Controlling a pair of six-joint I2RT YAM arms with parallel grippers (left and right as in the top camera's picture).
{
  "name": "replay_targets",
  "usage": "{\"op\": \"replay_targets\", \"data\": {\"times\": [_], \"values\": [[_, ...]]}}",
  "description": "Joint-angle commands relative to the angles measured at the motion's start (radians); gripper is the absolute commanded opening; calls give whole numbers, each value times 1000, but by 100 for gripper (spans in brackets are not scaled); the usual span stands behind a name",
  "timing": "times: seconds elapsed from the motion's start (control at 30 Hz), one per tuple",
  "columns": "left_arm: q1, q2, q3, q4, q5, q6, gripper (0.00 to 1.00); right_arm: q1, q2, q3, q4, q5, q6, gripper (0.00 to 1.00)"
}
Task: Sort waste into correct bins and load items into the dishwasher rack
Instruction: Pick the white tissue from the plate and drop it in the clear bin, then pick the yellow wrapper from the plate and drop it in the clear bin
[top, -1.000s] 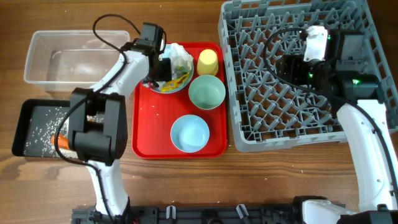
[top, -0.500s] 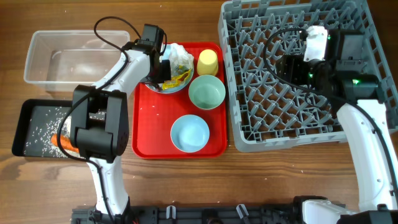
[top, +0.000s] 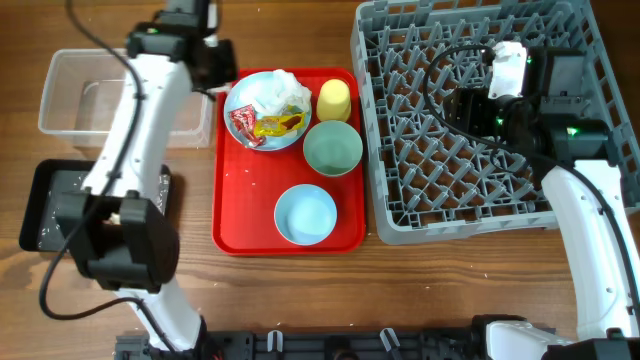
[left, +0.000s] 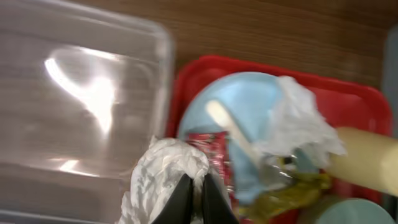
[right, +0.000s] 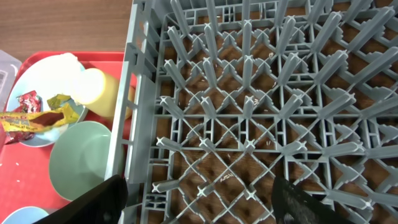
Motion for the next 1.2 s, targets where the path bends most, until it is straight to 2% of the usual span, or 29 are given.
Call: {"op": "replay_targets", "data": {"times": [0.0,0.07,0.1,0.13,0.17,0.2,0.57,0.67,0.73,0.93,1.0,1.03,1.17], "values": [[147,6,4,-6,-32,-14,4,-2,10,15,0,6,2,76],[212,6,2,-7,-32,-14,4,-2,10,15,0,6,2,77],[235,7,-1,-7,-32,-14,13,-2,10,15,1,6,2,77],[250,10,-6,-6,-31,-14,59,-2,10,15,2,6,2,76],[262,19,-8,-8,-31,-14,94,-2,10,15,3,6,2,77],[264,26,-8,-6,-32,-13,100,-2,10,15,3,6,2,76],[166,44,-8,58,-10,-8,100,-2,10,15,2,6,2,76],[58,45,-8,58,214,192,100,-2,10,15,3,6,2,76],[-41,53,-21,46,215,319,100,-2,10,15,0,6,2,76],[-194,176,-63,50,239,437,100,-2,10,15,3,6,1,77],[-218,227,-64,74,238,437,99,-2,10,15,-1,6,1,77],[-222,251,-64,83,238,436,97,-2,10,15,-3,6,1,77],[-211,269,-64,87,238,432,69,-2,10,15,-5,14,1,77]]}}
